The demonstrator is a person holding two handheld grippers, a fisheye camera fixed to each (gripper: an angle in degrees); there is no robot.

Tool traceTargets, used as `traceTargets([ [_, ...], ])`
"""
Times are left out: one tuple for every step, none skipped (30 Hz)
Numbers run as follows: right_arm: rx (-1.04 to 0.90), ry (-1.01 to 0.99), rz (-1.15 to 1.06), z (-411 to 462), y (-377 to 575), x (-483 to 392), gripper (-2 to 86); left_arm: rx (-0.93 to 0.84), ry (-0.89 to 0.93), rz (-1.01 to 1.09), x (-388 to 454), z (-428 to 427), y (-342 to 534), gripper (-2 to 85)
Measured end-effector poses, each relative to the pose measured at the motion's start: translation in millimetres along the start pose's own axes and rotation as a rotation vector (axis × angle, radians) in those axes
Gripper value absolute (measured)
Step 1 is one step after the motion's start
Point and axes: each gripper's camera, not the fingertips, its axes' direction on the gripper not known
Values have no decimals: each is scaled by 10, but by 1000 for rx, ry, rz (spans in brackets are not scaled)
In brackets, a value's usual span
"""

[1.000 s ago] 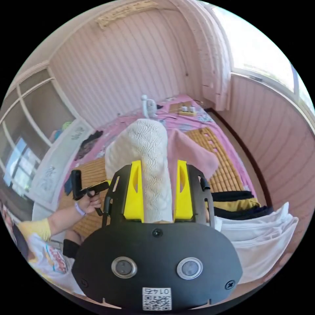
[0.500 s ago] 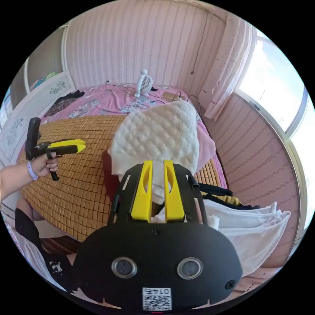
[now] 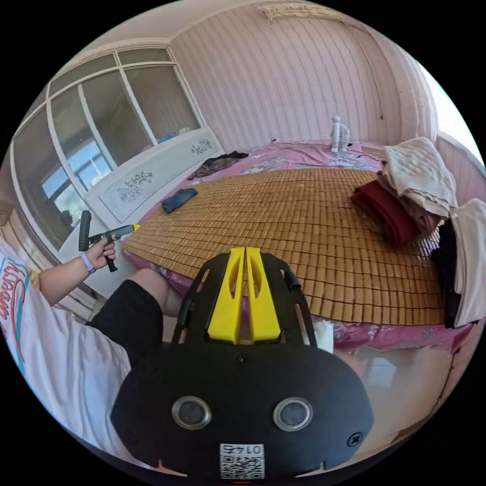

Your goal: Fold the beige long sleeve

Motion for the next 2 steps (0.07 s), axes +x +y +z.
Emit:
traceTargets([
  [-44,-45,-34,195,-59,-195,-1,11,-24,-37,-132,-117,120,53],
  [-76,-90,-85,371,-129,-406,-1,31,-62,-106,-376,-335,351,55],
])
